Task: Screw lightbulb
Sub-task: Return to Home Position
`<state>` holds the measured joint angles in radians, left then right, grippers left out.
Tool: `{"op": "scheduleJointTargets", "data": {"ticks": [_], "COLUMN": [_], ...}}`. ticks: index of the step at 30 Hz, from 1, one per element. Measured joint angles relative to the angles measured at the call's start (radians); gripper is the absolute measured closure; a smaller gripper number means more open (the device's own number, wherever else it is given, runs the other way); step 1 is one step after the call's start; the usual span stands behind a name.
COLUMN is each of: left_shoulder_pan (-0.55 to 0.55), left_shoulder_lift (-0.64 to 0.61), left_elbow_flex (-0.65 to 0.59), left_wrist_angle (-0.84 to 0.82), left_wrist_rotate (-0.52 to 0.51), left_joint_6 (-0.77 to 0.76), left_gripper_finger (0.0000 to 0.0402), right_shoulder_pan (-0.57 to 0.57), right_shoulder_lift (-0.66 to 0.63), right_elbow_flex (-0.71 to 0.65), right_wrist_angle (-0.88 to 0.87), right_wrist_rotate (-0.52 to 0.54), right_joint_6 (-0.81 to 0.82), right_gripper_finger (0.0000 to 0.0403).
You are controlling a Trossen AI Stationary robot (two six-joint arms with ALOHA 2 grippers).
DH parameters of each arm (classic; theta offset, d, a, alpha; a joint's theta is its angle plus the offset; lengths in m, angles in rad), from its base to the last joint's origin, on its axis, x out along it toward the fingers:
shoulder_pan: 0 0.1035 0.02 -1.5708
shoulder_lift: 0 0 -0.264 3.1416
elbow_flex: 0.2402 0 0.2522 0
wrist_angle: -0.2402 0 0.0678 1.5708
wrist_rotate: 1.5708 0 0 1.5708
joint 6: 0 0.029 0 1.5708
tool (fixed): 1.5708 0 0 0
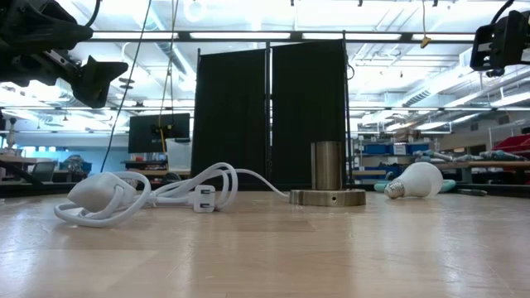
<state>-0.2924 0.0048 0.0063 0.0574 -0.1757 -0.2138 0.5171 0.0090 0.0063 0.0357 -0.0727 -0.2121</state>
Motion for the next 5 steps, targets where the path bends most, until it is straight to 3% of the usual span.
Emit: {"op": "scheduleJointTargets", "data": {"ticks": [5], "left_shoulder_pan": [0.0], "left_shoulder_lift": [0.0], "left_elbow_flex": [0.0], "left_wrist_angle": [0.0], "left_wrist_rotate": [0.0], "left_joint_6": [0.0], "left_gripper_finger": [0.0088], "right_shoulder_pan": [0.0], "right_shoulder_lift": [0.0], "right_elbow_flex": [0.0], "right_wrist_angle": [0.0], "right_wrist_rotate": [0.0], "right_joint_6": [0.0], "right_gripper_finger": [0.0094]}}
